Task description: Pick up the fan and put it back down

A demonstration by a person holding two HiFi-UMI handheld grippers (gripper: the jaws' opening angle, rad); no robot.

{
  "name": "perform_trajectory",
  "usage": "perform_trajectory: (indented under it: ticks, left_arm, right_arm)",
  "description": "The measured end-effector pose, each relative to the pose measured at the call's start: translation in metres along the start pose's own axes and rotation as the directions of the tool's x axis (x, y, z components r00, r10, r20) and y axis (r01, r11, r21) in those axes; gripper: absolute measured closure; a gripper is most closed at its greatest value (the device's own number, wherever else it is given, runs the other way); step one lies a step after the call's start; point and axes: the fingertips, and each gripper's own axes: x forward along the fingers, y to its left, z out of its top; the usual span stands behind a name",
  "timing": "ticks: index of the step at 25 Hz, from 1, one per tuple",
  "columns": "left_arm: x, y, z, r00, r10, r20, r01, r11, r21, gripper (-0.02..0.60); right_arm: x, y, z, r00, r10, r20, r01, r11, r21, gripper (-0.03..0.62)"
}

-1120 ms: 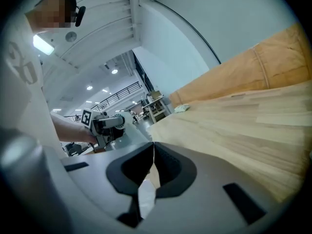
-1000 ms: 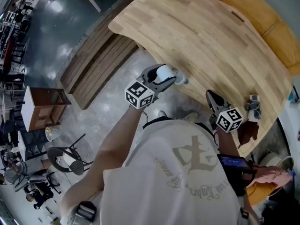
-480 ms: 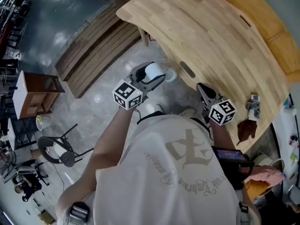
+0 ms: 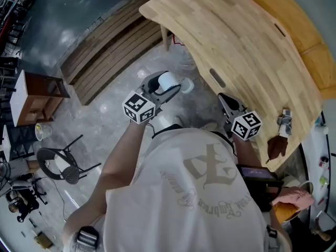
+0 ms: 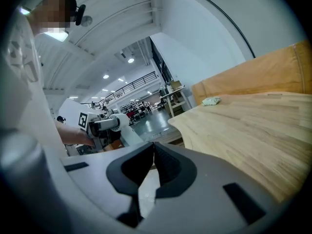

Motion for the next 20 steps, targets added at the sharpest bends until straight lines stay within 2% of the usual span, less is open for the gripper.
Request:
perform_trajectory:
  ticks: [13,20]
  left_arm:
    - [-0.04,0.029,-0.018,0.999,0.017,-0.031,-0.017,1.0,0.006,0.288]
    - [-0.041,0.043,-0.02,0.999,0.005,-0.046,-0.004,1.0,0.028,0.288]
  right_arm:
    - [0.033,0.037,-0.004,1.0,-0.015,-0.024,0.014,0.999,-0.03,0.579]
    - [0.049,0.051,-0.001,0.999,-0.027,-0.019,0.026,0.999,-0.046,0.579]
